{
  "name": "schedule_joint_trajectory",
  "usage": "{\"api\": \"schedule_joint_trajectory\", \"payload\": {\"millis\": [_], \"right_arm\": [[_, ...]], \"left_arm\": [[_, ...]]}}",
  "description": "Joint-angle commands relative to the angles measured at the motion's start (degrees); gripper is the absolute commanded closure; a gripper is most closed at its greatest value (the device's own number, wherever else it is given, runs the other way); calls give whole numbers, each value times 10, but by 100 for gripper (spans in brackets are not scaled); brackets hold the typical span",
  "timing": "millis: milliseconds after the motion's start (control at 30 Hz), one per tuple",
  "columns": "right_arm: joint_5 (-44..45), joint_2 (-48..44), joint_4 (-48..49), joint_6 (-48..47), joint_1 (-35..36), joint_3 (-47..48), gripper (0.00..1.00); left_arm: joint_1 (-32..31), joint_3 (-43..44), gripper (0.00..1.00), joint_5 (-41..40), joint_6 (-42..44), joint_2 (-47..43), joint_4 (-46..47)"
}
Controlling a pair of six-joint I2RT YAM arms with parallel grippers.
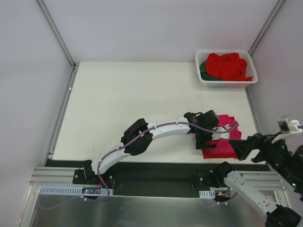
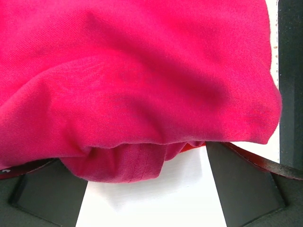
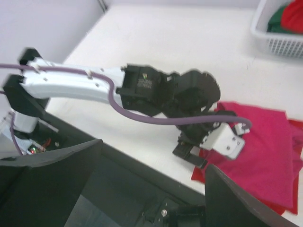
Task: Fold and stack the t-shirts
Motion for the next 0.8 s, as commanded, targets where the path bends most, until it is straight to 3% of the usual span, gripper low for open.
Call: {"api": "schedule_joint_trajectory", "payload": {"millis": [0, 133, 333, 600, 767], "right_arm": [[19, 13, -64, -39, -12, 102, 4], [37, 63, -41, -111, -29, 172, 4], [82, 114, 52, -162, -21, 200, 4], [196, 62, 303, -221, -23, 14, 4], [239, 62, 331, -234, -22, -1, 4]], "left_arm": [[7, -6, 1, -18, 8, -23, -9], [7, -11, 1, -23, 8, -27, -9], [8, -21, 1, -31, 5, -34, -9], [13, -52, 1, -55, 10, -62, -9], [20, -48, 1, -35, 13, -61, -9]]}}
